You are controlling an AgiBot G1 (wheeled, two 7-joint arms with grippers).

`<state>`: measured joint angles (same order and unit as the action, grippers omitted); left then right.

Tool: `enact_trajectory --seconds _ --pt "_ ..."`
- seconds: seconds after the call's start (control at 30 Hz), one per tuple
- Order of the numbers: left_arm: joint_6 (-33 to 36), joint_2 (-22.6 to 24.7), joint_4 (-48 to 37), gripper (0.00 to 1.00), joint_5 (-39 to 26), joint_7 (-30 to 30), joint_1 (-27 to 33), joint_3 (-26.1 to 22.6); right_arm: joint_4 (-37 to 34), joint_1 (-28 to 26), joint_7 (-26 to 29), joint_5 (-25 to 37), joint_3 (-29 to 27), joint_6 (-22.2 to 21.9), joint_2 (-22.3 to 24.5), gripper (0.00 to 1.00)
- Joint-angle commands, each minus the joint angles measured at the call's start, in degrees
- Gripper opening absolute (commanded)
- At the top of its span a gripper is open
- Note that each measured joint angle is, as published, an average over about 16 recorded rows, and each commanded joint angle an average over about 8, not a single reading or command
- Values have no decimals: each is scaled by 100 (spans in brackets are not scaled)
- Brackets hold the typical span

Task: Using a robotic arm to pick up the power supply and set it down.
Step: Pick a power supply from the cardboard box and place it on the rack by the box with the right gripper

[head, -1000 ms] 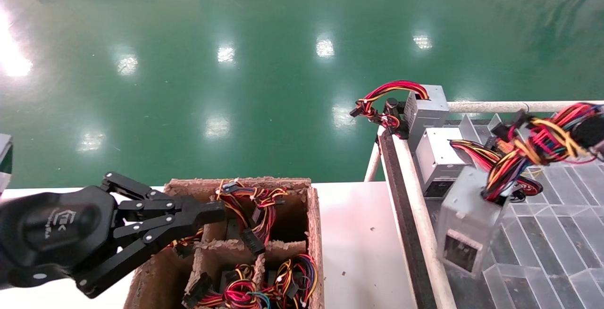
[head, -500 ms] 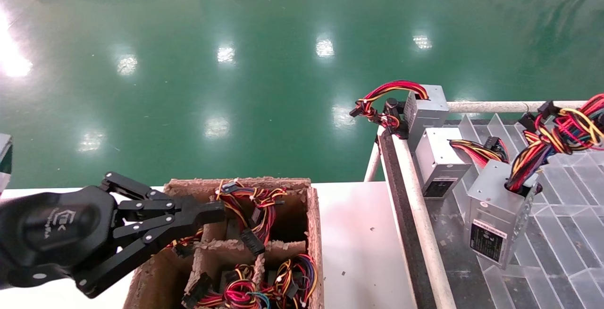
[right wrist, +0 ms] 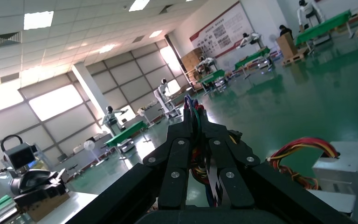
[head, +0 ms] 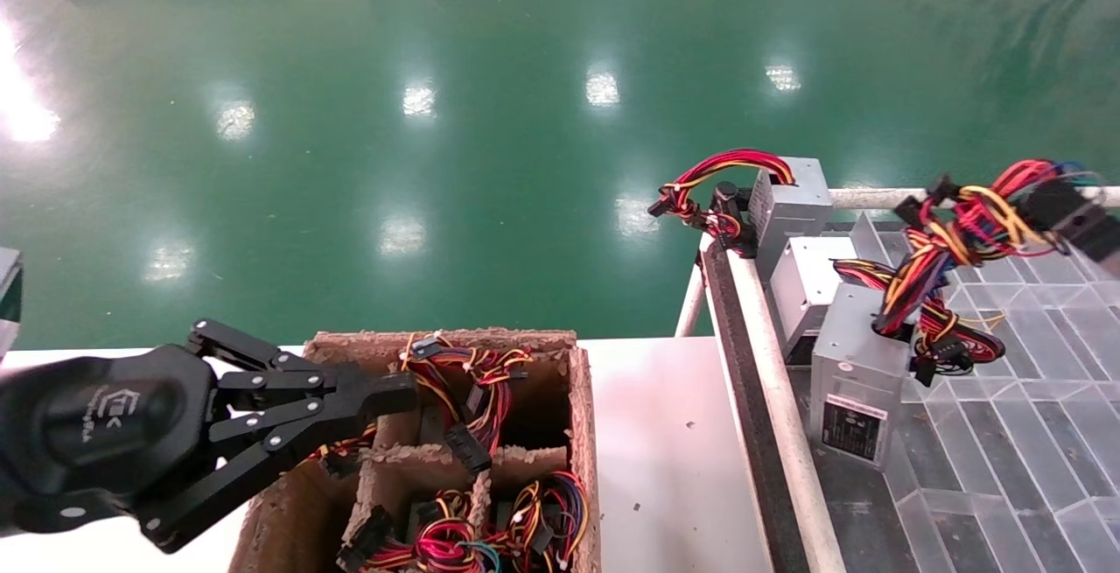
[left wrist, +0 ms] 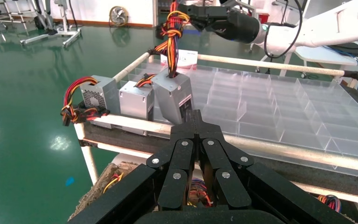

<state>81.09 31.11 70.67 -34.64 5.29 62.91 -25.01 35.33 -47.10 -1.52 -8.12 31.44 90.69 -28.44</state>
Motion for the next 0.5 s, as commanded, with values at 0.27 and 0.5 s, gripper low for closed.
enact_trajectory --seconds 0.27,0.5 --pt "0 0 0 0 0 0 0 0 -279 -574 176 432 149 0 -297 0" --pt "0 0 0 0 0 0 0 0 -460 -904 270 747 290 12 -438 0"
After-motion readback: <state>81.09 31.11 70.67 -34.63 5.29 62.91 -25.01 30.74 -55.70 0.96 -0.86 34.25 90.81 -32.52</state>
